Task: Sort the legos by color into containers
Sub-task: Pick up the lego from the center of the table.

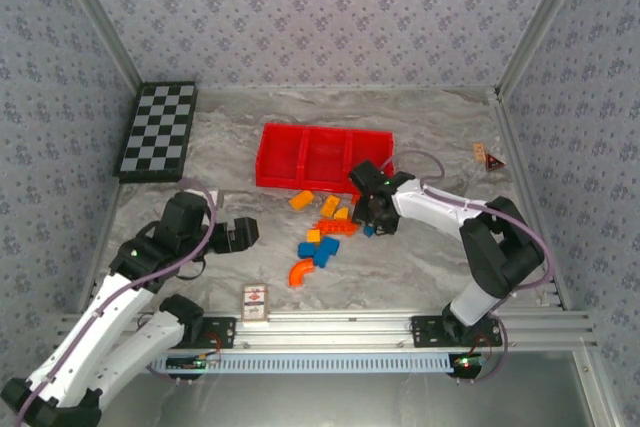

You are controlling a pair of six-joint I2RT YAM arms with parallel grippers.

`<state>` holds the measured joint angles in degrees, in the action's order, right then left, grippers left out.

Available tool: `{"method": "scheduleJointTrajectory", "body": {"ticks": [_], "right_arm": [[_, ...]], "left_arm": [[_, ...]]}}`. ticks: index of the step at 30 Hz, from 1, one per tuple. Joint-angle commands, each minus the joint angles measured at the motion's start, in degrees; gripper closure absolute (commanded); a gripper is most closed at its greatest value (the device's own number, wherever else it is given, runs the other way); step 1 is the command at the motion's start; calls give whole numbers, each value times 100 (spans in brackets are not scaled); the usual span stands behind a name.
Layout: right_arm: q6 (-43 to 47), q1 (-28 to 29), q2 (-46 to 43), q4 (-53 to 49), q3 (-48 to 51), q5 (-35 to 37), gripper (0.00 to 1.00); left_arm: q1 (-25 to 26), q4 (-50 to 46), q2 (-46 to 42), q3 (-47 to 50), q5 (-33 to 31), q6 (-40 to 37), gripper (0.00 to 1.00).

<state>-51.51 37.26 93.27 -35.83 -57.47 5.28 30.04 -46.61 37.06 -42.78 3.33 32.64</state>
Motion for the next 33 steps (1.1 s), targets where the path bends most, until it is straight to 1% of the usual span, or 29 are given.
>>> {"method": "scheduleJointTrajectory", "body": {"ticks": [1,5,9,12,16,33], "right_arm": [[-211,50,176,-351,-183,281,40],[-237,62,226,-398,-199,386,42],[-259,63,226,-416,-155,448,49],[-249,63,226,-425,-108,465,50],[-221,65,201,-383,-13,468,54],[18,142,244,-311,126,397,65]], "left_arm": [[42,-67,-115,-4,-153,5,0],[53,-58,-194,7,-228,32,0],[63,-39,-234,29,-270,66,0],[83,-59,-243,33,-333,92,0],[142,-59,-261,42,-403,119,0],[448,-145,-261,66,-729,225,0]]}}
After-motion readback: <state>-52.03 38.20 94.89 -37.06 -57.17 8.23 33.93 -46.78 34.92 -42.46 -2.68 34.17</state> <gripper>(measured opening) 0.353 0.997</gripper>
